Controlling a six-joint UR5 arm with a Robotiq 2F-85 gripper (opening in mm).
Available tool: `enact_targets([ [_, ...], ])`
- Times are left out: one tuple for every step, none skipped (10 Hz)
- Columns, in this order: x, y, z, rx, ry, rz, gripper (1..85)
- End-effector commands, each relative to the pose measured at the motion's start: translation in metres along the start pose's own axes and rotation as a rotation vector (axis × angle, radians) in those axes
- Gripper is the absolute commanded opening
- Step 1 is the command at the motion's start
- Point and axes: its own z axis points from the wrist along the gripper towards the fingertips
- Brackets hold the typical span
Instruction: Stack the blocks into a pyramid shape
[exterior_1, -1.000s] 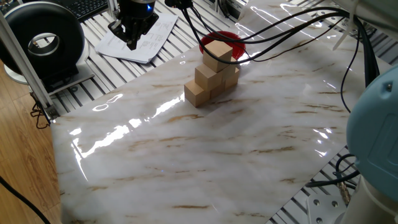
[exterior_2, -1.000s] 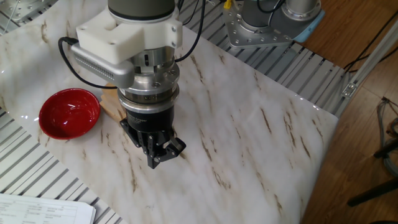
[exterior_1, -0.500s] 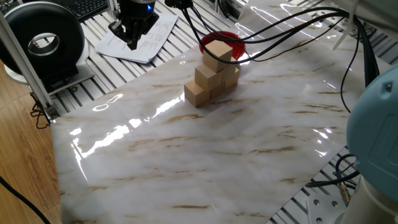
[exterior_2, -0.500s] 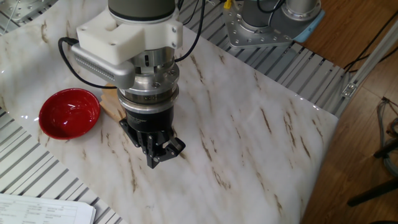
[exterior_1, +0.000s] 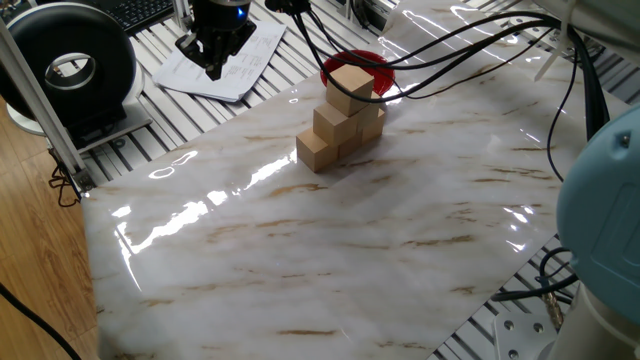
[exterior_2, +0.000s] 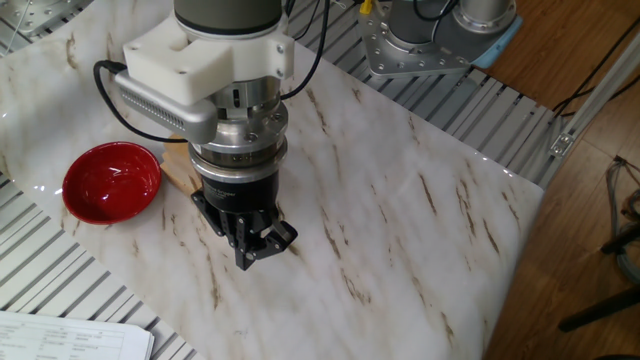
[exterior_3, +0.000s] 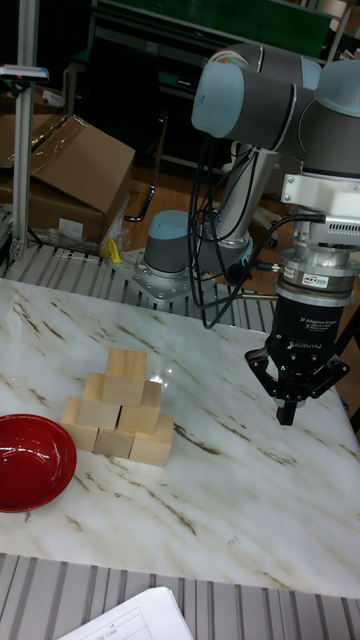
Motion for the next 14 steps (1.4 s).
enact_targets([
  [-0.0008, 0.0020, -0.0011, -0.011, -0.002, 0.004, 1.0],
  [-0.0007, 0.0018, -0.0010, -0.010, -0.002, 0.005, 1.0],
  [-0.0004, 0.0020, -0.0007, -0.010, -0.002, 0.008, 1.0],
  [0.0004, 0.0013, -0.0005, -0.005, -0.002, 0.009, 1.0],
  [0.0008, 0.0013, -0.0002, -0.005, 0.000, 0.010, 1.0],
  [0.0004, 0.0012, 0.0001, -0.005, -0.002, 0.010, 1.0],
  [0.0003, 0.0016, 0.0002, -0.007, -0.002, 0.012, 1.0],
  [0.0002, 0.0019, 0.0005, -0.008, -0.002, 0.011, 1.0],
  [-0.0002, 0.0026, 0.0005, -0.011, -0.004, 0.013, 1.0],
  [-0.0006, 0.0046, 0.0000, -0.018, -0.006, 0.017, 1.0],
  [-0.0007, 0.0045, 0.0004, -0.018, -0.006, 0.015, 1.0],
  [-0.0002, 0.0044, 0.0007, -0.019, -0.003, 0.015, 1.0],
  [-0.0003, 0.0039, 0.0007, -0.017, -0.003, 0.015, 1.0],
  [-0.0004, 0.0042, 0.0007, -0.019, -0.003, 0.014, 1.0],
])
